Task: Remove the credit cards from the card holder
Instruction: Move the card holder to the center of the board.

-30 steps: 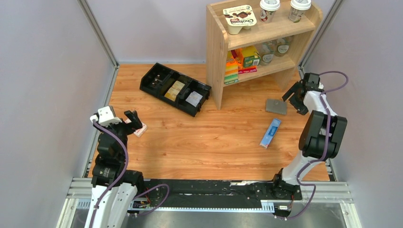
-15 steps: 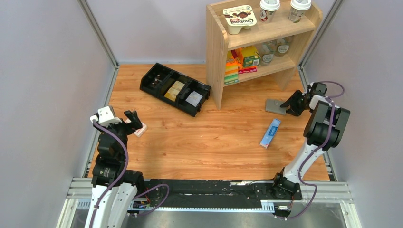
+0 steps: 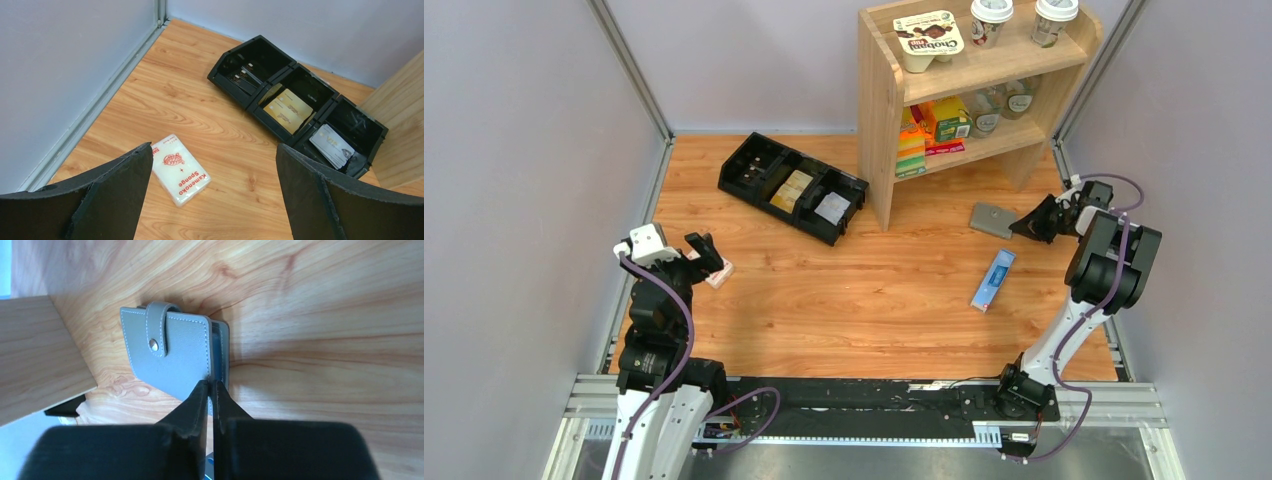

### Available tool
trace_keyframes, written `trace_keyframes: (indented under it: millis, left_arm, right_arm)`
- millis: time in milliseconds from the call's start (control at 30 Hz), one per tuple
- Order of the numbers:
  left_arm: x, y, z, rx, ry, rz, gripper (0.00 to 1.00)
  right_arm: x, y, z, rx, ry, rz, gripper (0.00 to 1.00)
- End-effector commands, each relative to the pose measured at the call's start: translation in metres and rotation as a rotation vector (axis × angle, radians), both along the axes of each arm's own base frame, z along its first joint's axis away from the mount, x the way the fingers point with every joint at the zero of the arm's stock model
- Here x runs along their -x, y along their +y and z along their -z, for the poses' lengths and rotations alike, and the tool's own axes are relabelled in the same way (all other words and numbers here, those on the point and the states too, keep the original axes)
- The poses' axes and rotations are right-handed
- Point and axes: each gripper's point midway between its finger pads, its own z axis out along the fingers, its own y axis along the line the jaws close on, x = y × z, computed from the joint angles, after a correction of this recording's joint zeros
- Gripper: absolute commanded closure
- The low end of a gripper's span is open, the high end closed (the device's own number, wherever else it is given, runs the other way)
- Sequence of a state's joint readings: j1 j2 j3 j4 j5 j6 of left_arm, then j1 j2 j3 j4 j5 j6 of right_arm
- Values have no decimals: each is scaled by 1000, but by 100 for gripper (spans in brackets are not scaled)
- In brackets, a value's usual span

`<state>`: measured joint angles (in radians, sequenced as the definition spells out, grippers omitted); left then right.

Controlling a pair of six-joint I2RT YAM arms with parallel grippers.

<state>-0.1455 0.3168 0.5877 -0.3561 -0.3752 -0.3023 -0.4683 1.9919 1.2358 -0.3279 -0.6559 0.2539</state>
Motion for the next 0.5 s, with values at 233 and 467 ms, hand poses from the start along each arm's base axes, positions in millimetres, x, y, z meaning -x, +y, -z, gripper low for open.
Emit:
trace_keyframes:
  millis: [233,467]
  left_arm:
    - [-2,-5,-6,17,-20,21,1]
    - [-3,-6,-5,13,-13,31,1]
  right_arm:
    - [-5,44,-38,-84,-113,-75,100]
    - [4,89,-58,-37,-48,-69,100]
